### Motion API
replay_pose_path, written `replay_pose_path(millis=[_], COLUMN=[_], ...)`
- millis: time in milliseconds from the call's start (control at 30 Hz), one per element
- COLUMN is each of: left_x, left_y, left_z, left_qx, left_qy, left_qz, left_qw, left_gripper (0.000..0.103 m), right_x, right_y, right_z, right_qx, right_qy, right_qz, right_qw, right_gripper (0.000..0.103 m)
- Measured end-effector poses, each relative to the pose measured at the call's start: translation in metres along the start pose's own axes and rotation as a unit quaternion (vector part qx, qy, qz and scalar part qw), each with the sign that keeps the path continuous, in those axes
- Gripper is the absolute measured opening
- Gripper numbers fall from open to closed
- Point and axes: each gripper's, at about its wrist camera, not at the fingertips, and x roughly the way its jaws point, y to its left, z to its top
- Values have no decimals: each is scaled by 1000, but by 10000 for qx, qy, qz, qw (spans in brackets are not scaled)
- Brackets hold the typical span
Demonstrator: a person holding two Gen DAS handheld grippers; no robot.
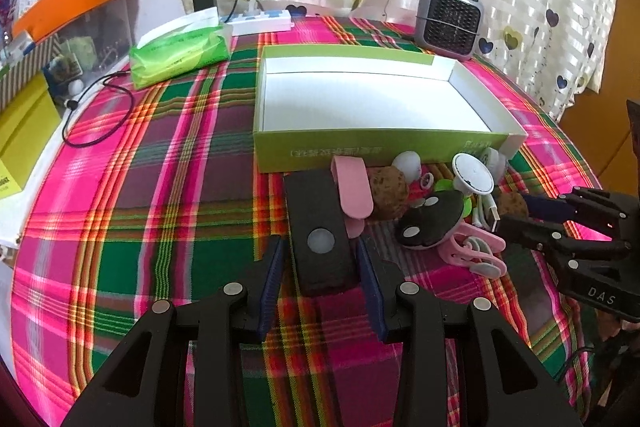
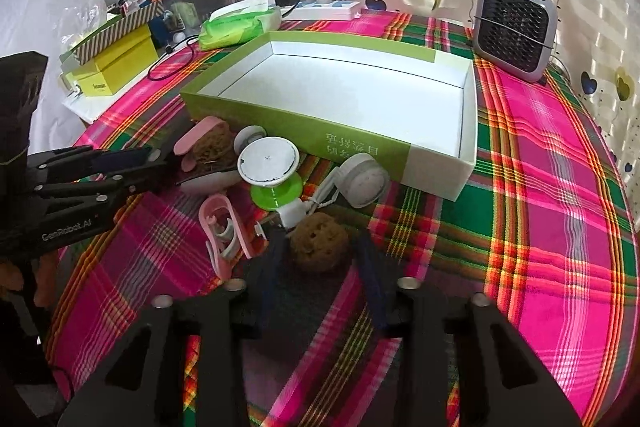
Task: Organize objects
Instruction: 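Grasp the black rectangular device with the left tool while the right grasps the brown ball, then carry the black device with the left tool while the right carries the brown ball into the box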
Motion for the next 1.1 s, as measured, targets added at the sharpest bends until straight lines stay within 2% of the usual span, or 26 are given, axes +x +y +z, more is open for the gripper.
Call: replay_pose_path(millis=[67, 200, 567, 1100], left_x=[1, 1, -3, -33], left_y=[0, 2, 5, -1], left_z=[1, 0, -3, -10], left_qx=[1, -60, -75, -78], left_qy=[0, -18, -98, -388], left_qz=[-2, 4, 64, 58], left_qw=[10000, 10000, 9999, 9992], left_gripper=[28, 25, 25, 25], right_x=[0, -2, -10, -36], right_y=[0, 1, 1, 11], right_z=[0, -1, -6, -12], right_qx=[-11, -44, -29, -23], right_qy=[-1, -31, -122, -419], right_qz=[8, 31, -4, -56], right_qw=[10000, 10000, 9999, 9991], right_gripper=[31, 31, 31, 31])
